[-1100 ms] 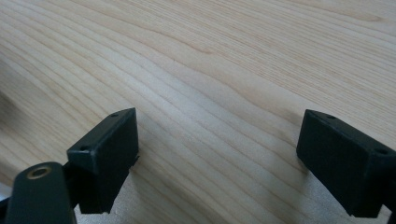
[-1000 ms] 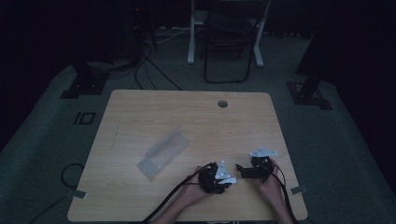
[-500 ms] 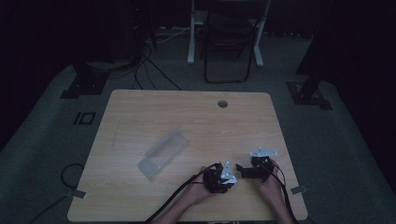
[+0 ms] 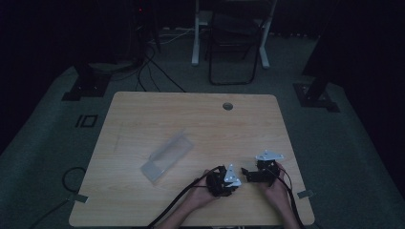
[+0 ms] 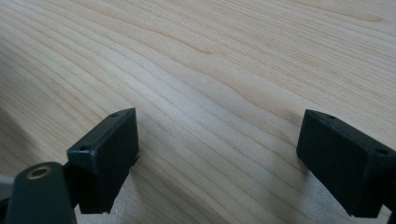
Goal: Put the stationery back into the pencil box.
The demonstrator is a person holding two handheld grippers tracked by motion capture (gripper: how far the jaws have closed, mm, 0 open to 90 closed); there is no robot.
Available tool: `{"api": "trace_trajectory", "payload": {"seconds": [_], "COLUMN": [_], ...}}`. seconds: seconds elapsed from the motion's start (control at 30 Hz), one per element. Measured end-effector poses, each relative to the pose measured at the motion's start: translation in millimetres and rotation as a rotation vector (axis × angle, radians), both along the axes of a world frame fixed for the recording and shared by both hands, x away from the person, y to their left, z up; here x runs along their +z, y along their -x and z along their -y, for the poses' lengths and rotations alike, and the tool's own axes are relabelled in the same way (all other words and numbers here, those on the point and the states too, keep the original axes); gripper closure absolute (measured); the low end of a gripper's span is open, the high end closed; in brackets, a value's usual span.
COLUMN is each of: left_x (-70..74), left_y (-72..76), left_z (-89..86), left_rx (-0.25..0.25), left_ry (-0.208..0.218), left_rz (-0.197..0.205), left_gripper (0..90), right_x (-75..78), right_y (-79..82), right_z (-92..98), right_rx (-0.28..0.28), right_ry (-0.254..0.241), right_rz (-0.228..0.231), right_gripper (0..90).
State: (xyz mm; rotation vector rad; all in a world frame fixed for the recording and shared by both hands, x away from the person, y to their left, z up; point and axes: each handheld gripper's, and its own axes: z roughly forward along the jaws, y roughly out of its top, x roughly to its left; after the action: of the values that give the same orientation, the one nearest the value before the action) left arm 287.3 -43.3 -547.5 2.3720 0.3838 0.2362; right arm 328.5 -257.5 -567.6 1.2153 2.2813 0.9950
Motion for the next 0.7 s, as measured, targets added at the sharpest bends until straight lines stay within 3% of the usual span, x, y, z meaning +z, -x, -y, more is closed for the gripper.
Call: {"api": "trace_trajectory", "payload": {"seconds": [0.7], "left_x": [20.8], "left_y": [-5.2], "left_z": [-29.2], "left_rx": [0.049], "left_ry": [0.034], "left_rz": [0.049], "left_gripper": [70.8], "right_x": [0.0], "right_y": [0.0], "right_z": [0.0], "right_rx": [0.000], "right_ry": [-0.001], "right_rz": [0.000], "right_gripper": [12.8]}}
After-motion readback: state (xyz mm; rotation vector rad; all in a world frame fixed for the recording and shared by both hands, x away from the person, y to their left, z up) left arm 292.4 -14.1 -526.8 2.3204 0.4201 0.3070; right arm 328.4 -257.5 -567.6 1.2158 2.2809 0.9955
